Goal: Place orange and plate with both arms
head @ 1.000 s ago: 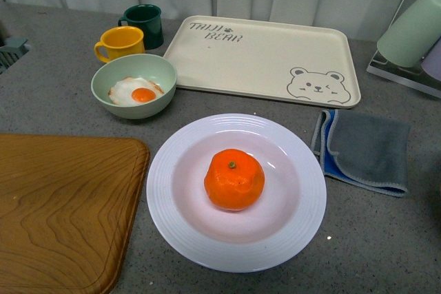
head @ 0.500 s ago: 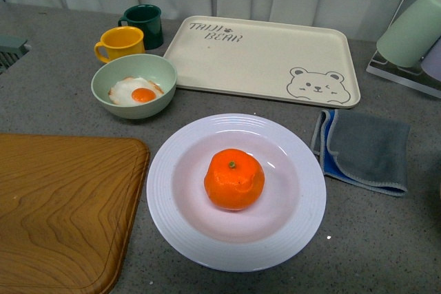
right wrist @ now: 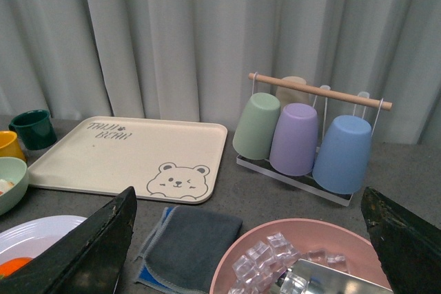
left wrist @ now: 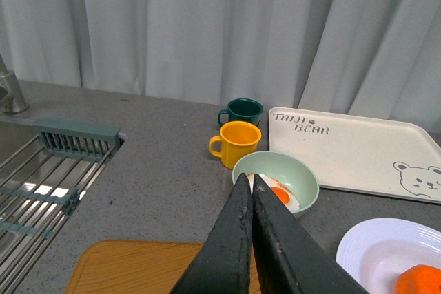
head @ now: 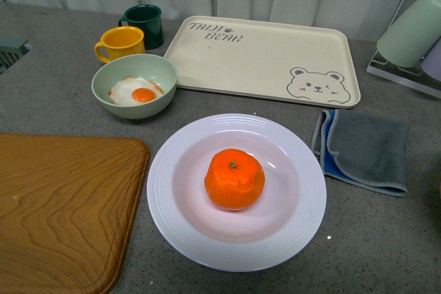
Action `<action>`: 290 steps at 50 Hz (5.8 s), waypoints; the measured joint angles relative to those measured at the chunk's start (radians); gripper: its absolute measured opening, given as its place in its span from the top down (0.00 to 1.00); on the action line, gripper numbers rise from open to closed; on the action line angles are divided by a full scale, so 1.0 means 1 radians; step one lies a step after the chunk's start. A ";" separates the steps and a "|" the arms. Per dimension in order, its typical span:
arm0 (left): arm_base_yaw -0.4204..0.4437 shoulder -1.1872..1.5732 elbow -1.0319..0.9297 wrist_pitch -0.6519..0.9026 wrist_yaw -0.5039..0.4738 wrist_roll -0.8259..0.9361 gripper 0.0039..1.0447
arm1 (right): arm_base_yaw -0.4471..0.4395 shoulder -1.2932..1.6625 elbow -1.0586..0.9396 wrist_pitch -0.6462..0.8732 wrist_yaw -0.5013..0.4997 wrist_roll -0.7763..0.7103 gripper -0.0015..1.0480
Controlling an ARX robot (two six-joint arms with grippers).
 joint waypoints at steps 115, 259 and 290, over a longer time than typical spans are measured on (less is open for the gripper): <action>0.000 -0.434 0.000 -0.436 0.001 0.003 0.06 | 0.156 1.817 0.827 -0.077 -0.593 0.340 0.09; 0.000 -0.434 0.000 -0.437 0.001 0.003 0.06 | 0.115 2.603 1.832 0.002 -0.737 0.790 0.96; 0.000 -0.434 0.000 -0.437 0.001 0.003 0.06 | 0.080 2.554 1.752 0.019 -0.647 0.713 0.38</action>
